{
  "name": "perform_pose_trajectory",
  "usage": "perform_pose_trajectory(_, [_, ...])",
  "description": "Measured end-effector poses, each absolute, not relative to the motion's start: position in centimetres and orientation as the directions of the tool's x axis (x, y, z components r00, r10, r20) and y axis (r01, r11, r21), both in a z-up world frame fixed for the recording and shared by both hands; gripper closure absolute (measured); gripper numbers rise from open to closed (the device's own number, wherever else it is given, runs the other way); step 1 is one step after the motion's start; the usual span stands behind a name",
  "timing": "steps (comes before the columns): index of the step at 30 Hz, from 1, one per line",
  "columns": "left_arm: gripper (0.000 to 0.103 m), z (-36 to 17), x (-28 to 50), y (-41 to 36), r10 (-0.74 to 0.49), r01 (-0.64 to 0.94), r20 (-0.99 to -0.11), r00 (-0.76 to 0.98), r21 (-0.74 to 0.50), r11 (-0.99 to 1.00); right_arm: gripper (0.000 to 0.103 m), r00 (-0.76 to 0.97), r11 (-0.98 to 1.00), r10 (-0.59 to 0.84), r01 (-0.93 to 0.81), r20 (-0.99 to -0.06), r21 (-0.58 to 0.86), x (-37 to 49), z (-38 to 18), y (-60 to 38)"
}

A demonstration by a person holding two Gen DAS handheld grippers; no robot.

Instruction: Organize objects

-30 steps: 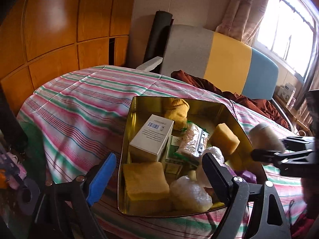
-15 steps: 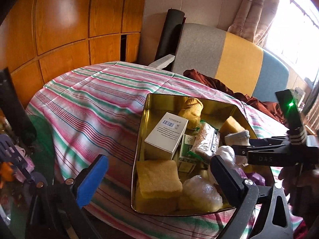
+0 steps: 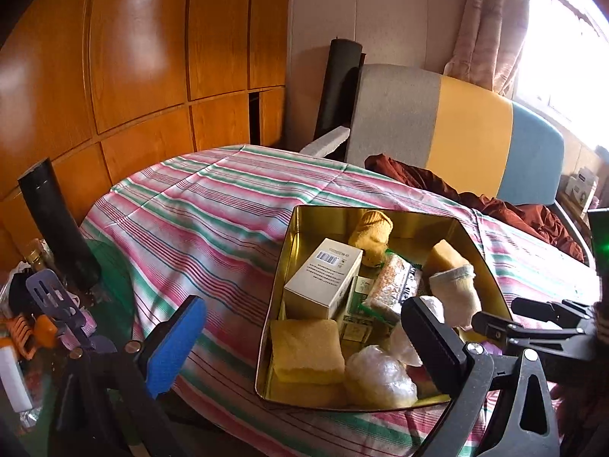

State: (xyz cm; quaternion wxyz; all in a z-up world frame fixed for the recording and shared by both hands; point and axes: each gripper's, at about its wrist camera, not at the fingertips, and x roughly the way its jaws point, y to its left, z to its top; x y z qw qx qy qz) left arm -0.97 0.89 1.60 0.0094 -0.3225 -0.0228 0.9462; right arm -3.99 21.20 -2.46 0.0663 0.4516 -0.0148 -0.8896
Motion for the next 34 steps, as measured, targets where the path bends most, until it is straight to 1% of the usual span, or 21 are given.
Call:
perform_pose_trajectory(3, [0.000, 1.7, -0.2, 1.2, 0.049, -0.017, -0.609, -0.791, -0.058, -0.998, 0.030, -0.613, -0.995, -0.099, 0.067, -0.784, 0.074, -2.3, -2.3, 21.4])
perform_pose_trajectory(8, [0.000, 1.6, 0.3, 1.9, 0.079, -0.038, -0.624, -0.777, -0.080, -0.996, 0.029, -0.690, -0.999, 0.021, -0.040, -0.723, 0.009, 0.4, -1.4, 22.0])
perform_pose_trajectory(12, [0.000, 1.5, 0.9, 2.5, 0.084, -0.048, -0.621, -0.780, -0.075, -0.996, 0.028, -0.718, -0.997, 0.068, -0.071, -0.693, -0.024, 1.1, -0.8, 22.2])
perform_pose_trajectory(18, [0.000, 1.5, 1.2, 2.4, 0.093, -0.052, -0.620, -0.779, -0.083, -0.995, 0.028, -0.729, -0.997, 0.070, -0.065, -0.681, -0.033, 1.1, -0.4, 21.7])
perform_pose_trajectory(27, [0.000, 1.3, 1.4, 1.9, 0.066, -0.029, -0.604, -0.794, -0.071, -0.997, 0.028, -0.736, -0.998, 0.068, -0.051, -0.674, -0.044, 0.9, -0.4, 20.2])
perform_pose_trajectory(34, [0.000, 0.9, 1.0, 1.1, 0.065, -0.007, -0.619, -0.783, -0.095, -0.995, 0.028, -0.728, -0.998, 0.063, -0.044, -0.682, -0.045, 0.7, -0.8, 19.8])
